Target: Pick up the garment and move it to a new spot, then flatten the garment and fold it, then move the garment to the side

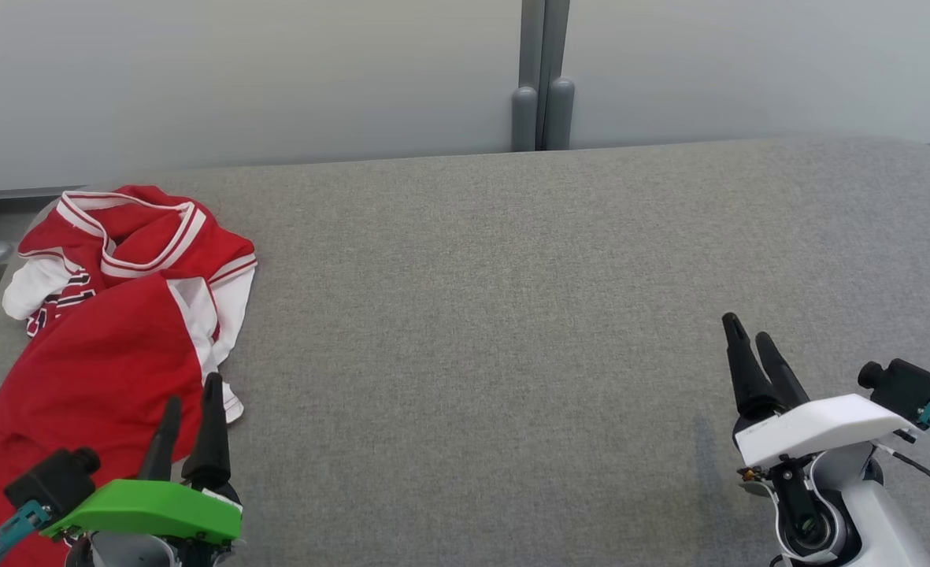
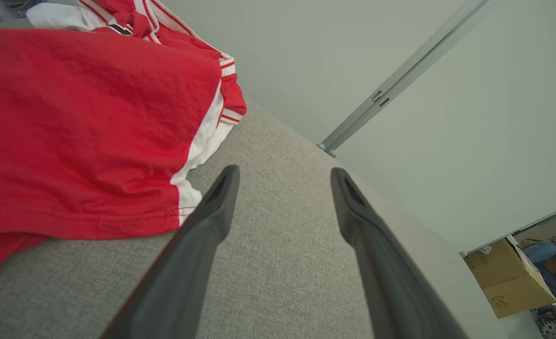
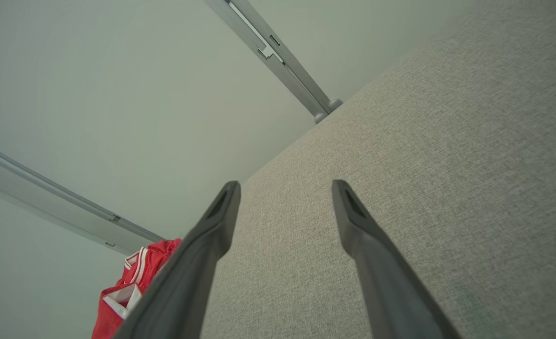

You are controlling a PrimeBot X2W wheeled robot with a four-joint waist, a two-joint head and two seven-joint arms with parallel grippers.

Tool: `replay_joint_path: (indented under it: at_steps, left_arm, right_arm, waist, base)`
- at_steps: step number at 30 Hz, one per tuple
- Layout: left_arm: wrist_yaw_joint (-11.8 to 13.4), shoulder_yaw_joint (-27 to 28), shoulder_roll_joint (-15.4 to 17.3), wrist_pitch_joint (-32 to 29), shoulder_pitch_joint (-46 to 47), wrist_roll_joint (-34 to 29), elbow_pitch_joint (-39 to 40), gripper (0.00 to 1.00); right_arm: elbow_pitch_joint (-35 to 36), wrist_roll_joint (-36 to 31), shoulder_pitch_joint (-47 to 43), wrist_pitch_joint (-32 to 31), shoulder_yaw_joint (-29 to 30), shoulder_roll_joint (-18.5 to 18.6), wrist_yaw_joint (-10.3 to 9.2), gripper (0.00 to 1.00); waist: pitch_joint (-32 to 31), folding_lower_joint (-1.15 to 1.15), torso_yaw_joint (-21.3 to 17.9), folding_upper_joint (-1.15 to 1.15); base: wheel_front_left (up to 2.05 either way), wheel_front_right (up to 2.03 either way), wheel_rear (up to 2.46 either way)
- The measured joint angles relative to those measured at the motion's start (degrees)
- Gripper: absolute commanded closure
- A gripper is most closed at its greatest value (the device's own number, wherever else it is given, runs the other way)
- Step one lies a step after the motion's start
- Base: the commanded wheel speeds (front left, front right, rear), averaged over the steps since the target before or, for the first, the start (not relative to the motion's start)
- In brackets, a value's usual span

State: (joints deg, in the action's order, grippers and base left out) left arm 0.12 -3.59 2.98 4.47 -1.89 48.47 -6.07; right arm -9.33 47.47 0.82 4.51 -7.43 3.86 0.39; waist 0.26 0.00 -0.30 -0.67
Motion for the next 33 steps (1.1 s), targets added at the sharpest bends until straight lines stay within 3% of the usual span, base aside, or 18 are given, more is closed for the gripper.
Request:
replay_joint_path:
  at_steps: [33]
  left_arm:
    - [4.02,-2.43,0.02,6.7,-4.27,-26.19,6.48,0.0]
  right_arm:
    - [4.27,-27.31,-0.06,6.54,-7.48,1.6,-4.02,0.0]
  waist:
    - [-1.09,0.0,-0.33,0.0]
  base:
    - [0.0,0.0,0.0]
